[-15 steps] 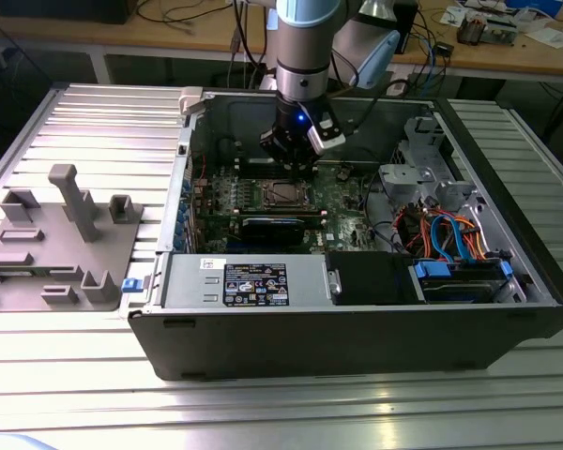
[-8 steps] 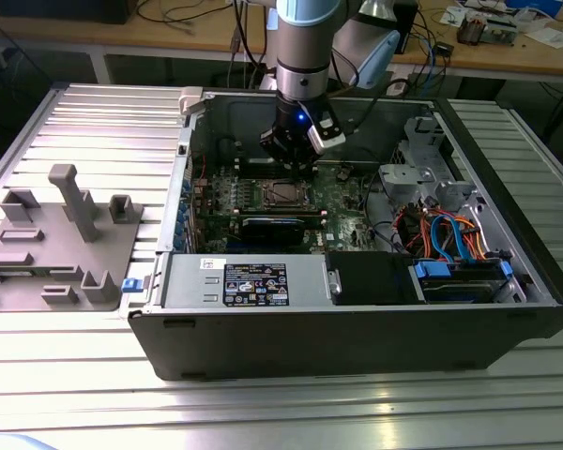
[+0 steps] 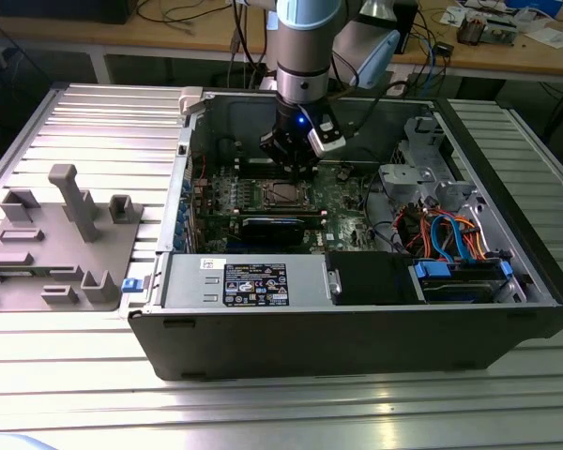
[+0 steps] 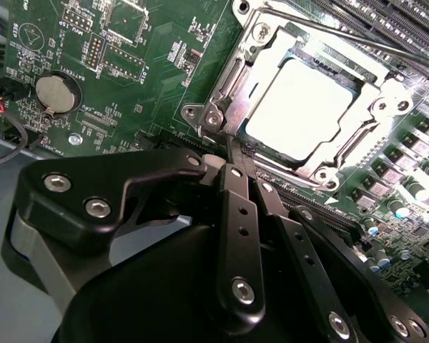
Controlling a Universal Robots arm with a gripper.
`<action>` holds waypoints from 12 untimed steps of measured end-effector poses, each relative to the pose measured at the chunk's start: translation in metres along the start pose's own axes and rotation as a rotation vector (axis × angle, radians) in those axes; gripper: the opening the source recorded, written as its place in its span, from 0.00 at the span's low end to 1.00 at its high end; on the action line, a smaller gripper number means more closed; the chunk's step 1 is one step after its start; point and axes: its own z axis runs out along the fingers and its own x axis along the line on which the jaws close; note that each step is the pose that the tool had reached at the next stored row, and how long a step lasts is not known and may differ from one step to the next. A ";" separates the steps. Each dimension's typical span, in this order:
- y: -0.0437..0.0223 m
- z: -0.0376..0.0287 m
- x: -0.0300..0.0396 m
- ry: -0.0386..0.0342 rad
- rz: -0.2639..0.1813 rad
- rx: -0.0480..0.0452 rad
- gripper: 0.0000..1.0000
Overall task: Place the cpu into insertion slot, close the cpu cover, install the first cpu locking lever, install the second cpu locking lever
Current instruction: 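Install the first cpu locking lever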
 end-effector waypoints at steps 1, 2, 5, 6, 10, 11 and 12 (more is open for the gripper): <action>0.0000 0.0003 0.0000 0.0000 0.000 0.0001 0.11; -0.0001 0.0007 0.0000 0.0000 0.000 -0.0003 0.11; 0.0000 0.0019 -0.0001 0.0002 0.000 -0.0111 0.11; 0.0000 0.0020 -0.0001 0.0003 0.000 -0.0154 0.11; 0.0001 0.0021 0.0000 0.0005 0.001 -0.0256 0.11; 0.0001 0.0014 -0.0001 0.0005 0.001 -0.0258 0.11; 0.0002 -0.0009 -0.0003 0.0004 0.001 -0.0260 0.11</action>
